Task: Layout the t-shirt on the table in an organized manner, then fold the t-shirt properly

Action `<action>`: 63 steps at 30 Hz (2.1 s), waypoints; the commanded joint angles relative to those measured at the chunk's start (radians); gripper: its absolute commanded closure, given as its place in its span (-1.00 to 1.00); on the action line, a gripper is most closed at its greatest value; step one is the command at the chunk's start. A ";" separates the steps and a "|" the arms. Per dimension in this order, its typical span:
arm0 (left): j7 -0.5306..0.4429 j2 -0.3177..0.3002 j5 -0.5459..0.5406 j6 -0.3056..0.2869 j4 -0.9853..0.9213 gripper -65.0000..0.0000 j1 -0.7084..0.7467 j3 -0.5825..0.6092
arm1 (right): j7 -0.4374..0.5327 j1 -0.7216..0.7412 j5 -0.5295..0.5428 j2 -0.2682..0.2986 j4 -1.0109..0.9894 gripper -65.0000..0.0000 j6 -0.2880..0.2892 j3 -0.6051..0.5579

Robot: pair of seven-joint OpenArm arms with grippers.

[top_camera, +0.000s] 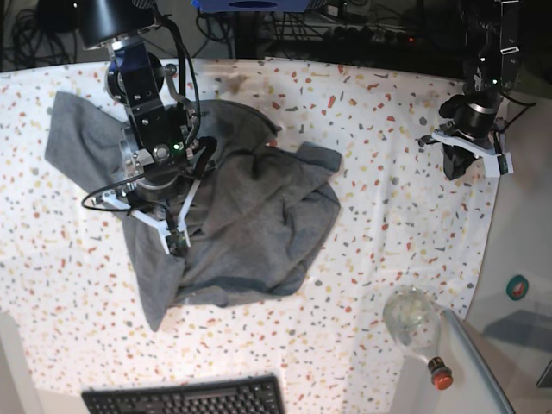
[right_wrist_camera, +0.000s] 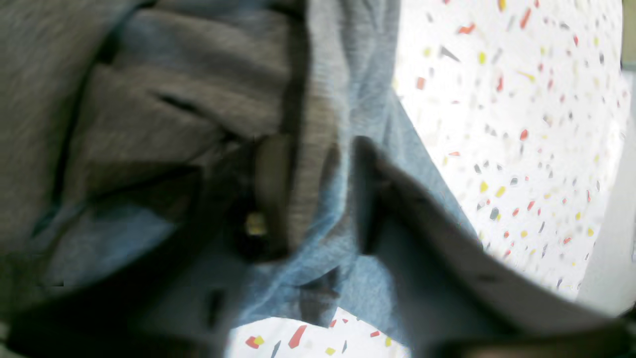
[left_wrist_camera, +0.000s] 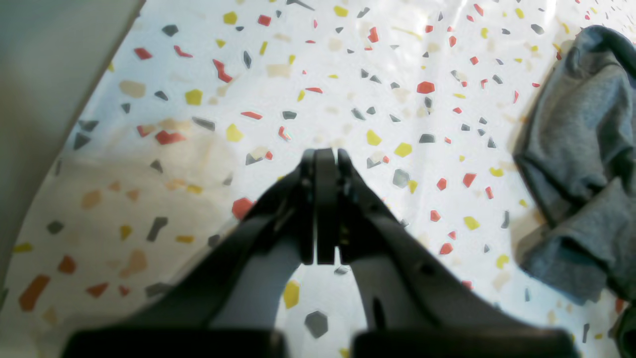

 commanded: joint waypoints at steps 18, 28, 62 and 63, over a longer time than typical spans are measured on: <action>-0.022 0.024 -0.003 -0.008 0.022 1.00 -0.030 0.221 | 0.024 0.167 -0.014 0.164 0.017 1.00 0.008 0.249; -0.020 0.075 -0.003 -0.008 0.137 1.00 -0.098 0.555 | 0.373 0.440 -0.014 0.390 -0.685 1.00 0.008 0.526; 0.150 0.261 -0.003 0.127 -0.017 1.00 -0.371 0.515 | 0.388 0.442 -0.014 0.281 -0.573 1.00 0.209 0.469; 0.150 0.293 -0.001 0.127 -0.034 1.00 -0.371 0.544 | 0.399 0.448 -0.014 0.279 -0.600 1.00 0.209 0.469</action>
